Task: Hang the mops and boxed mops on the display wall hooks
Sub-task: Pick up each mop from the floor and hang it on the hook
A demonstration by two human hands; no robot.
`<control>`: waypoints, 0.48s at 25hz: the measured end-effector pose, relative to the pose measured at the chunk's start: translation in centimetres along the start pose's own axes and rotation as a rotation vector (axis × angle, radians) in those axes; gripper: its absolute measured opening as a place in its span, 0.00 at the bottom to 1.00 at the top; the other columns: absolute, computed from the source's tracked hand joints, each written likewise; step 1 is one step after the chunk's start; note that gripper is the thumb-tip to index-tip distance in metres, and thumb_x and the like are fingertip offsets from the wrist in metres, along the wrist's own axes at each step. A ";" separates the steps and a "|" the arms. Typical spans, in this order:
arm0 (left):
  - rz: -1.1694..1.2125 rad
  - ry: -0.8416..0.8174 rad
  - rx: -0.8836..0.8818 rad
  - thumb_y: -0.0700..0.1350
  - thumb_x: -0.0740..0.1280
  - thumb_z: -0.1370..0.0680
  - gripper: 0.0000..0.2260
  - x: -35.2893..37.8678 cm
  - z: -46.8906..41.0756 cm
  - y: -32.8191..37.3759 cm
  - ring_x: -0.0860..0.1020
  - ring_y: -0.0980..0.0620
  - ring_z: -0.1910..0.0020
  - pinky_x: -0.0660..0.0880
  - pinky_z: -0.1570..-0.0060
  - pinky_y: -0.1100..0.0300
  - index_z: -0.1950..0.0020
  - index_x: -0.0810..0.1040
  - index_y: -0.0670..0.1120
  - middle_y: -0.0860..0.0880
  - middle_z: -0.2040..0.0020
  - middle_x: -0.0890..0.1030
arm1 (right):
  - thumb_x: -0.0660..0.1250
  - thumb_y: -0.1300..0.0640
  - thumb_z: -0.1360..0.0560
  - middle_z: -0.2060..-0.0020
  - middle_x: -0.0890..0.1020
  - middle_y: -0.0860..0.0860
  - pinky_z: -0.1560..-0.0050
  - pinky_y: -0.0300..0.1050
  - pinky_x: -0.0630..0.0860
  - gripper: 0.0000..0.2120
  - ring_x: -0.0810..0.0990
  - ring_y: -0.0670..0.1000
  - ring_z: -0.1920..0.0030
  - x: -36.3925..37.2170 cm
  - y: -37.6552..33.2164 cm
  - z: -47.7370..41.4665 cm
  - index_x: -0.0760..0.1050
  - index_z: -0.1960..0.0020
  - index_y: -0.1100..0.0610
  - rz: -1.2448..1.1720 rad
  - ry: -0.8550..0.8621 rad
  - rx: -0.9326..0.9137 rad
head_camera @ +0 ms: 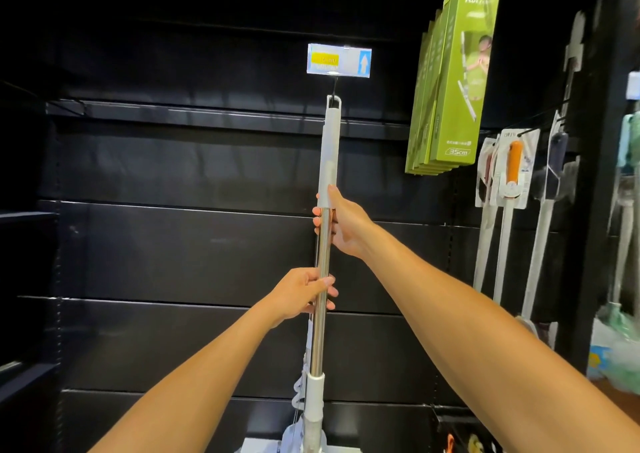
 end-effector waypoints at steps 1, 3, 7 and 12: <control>0.002 0.001 -0.004 0.48 0.66 0.15 0.11 -0.1 -0.3 -0.2 0.88 0.46 0.51 0.84 0.52 0.56 0.38 0.80 0.43 0.43 0.46 0.87 | 0.62 0.40 0.17 0.52 0.84 0.54 0.50 0.47 0.83 0.19 0.83 0.51 0.56 -0.1 0.2 -0.4 0.80 0.39 0.54 -0.001 0.001 0.002; -0.013 0.005 -0.006 0.48 0.65 0.15 0.11 -0.4 -1.1 -0.5 0.88 0.47 0.52 0.84 0.54 0.58 0.37 0.80 0.43 0.43 0.45 0.87 | 0.62 0.40 0.17 0.51 0.84 0.54 0.50 0.47 0.83 0.20 0.83 0.51 0.56 -0.1 0.5 -1.3 0.80 0.38 0.55 -0.002 -0.007 0.003; -0.016 0.076 -0.031 0.48 0.67 0.16 0.10 -1.6 -3.2 -2.0 0.88 0.47 0.51 0.84 0.54 0.55 0.37 0.71 0.48 0.45 0.46 0.88 | 0.60 0.40 0.16 0.51 0.84 0.53 0.47 0.48 0.84 0.21 0.83 0.51 0.55 -0.3 1.2 -3.9 0.79 0.39 0.56 0.026 0.004 -0.010; -0.101 0.243 0.000 0.48 0.71 0.18 0.09 -4.3 -7.0 -4.1 0.84 0.50 0.51 0.84 0.53 0.55 0.43 0.75 0.46 0.47 0.52 0.82 | 0.60 0.41 0.16 0.48 0.85 0.54 0.42 0.52 0.84 0.17 0.85 0.52 0.52 -1.1 2.3 -8.6 0.74 0.39 0.53 0.091 0.055 -0.051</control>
Point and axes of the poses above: each hand's wrist, its own z-axis away from the middle knuckle, its own x-axis out of the palm, y = z × x, the point moved 10 cm from there along -z, towards the middle knuckle
